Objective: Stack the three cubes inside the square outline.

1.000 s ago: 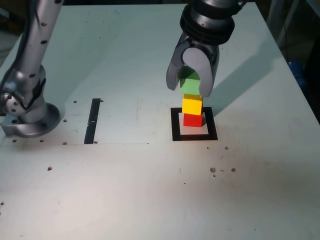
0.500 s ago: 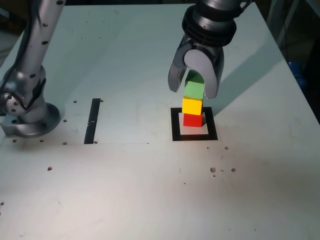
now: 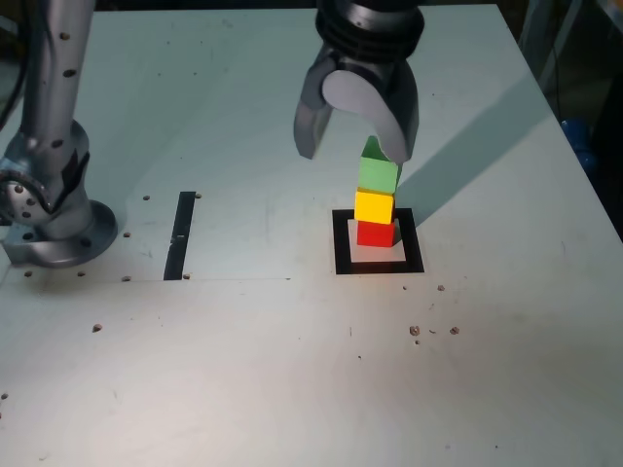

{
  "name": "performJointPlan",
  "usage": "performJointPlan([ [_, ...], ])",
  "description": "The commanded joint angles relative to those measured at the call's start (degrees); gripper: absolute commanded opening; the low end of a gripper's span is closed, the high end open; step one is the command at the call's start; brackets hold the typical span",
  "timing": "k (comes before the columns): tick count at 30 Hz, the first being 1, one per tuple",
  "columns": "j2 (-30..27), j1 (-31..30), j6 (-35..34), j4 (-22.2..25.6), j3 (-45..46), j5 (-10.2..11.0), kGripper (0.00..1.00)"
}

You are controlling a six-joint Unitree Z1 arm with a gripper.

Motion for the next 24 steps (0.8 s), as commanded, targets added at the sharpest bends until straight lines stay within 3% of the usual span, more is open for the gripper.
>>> performJointPlan([
  [1,-3.4,0.0,-1.5,-0.1,3.2,0.2,0.99],
  [11,-15.8,0.0,-6.9,-6.3,23.2,-0.3,1.00],
  [24,-21.3,3.6,-8.7,-22.1,48.7,-3.7,1.00],
])
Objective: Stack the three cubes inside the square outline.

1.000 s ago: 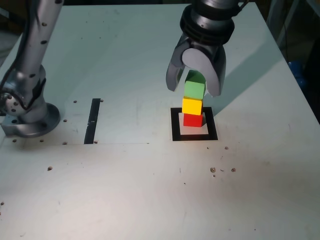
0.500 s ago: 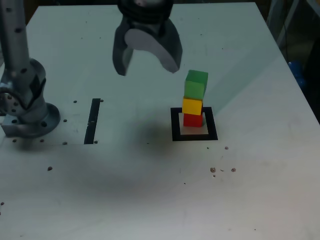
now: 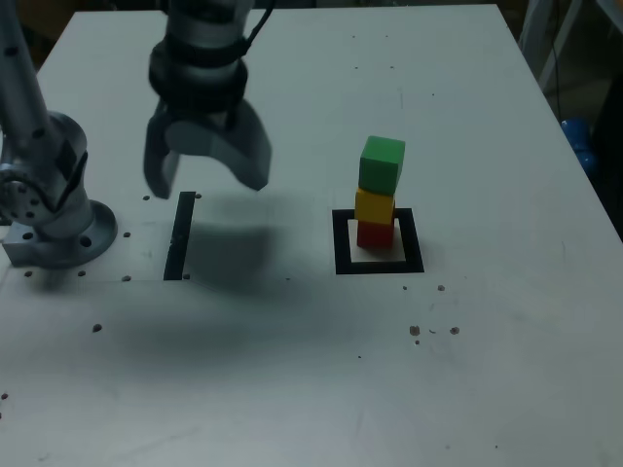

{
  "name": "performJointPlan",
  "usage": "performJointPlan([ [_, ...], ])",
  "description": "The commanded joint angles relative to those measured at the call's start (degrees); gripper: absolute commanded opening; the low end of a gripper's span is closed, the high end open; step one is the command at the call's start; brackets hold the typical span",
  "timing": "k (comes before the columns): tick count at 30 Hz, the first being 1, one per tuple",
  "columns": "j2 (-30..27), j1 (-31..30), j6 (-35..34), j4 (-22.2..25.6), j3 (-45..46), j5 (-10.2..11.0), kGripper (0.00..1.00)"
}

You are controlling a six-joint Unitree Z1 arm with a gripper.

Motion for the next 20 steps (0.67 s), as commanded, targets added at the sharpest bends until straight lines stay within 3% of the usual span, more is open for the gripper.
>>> performJointPlan([
  [1,-0.5,0.4,0.1,-1.5,3.2,-0.4,1.00],
  [8,-0.3,0.5,0.5,-5.1,7.3,-1.3,1.00],
  [20,-0.1,0.6,0.6,-5.9,8.2,-1.5,1.00],
])
